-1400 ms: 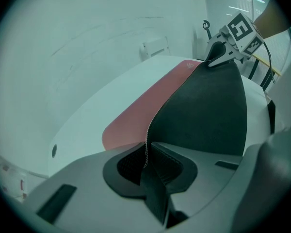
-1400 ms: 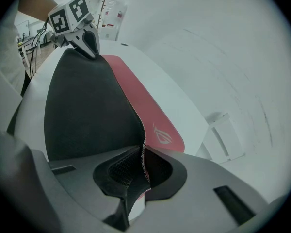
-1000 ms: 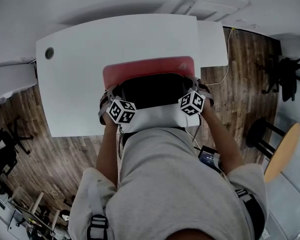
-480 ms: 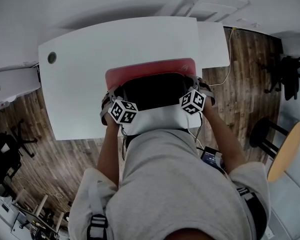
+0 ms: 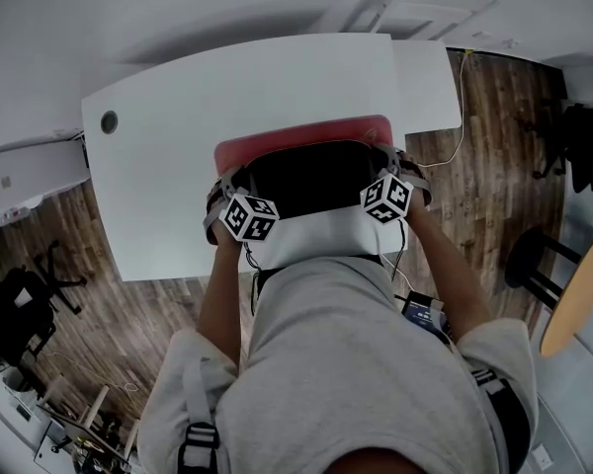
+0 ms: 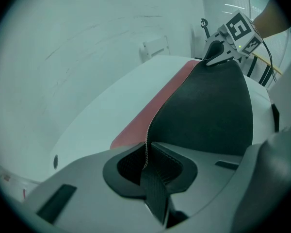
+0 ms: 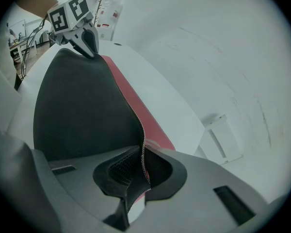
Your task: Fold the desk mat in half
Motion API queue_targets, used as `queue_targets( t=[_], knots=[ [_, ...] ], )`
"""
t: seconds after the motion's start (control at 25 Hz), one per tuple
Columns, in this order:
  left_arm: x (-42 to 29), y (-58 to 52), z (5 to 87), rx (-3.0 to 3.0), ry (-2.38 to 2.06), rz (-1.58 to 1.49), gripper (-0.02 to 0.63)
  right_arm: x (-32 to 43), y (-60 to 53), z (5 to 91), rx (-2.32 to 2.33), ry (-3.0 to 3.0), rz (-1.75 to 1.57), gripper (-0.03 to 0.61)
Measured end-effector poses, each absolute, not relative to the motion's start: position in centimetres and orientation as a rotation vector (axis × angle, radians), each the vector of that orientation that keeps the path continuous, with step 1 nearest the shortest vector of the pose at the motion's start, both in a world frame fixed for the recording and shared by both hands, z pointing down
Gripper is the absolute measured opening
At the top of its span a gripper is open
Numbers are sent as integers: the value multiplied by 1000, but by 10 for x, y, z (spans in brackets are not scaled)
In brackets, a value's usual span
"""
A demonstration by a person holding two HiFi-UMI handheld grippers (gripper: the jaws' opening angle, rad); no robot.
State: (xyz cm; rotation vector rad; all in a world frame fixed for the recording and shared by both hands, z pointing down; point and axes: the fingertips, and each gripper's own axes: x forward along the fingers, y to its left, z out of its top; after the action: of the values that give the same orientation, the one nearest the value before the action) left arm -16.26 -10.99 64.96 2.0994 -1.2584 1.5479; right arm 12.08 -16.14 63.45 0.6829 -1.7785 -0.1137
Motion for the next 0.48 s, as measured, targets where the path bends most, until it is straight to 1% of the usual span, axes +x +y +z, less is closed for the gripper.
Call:
queue_targets(
  t=[0.48],
  knots=[
    [-163,-115,651,2076,-1267,1556,37,121,-169,634,700,-1789,-118,57]
  ],
)
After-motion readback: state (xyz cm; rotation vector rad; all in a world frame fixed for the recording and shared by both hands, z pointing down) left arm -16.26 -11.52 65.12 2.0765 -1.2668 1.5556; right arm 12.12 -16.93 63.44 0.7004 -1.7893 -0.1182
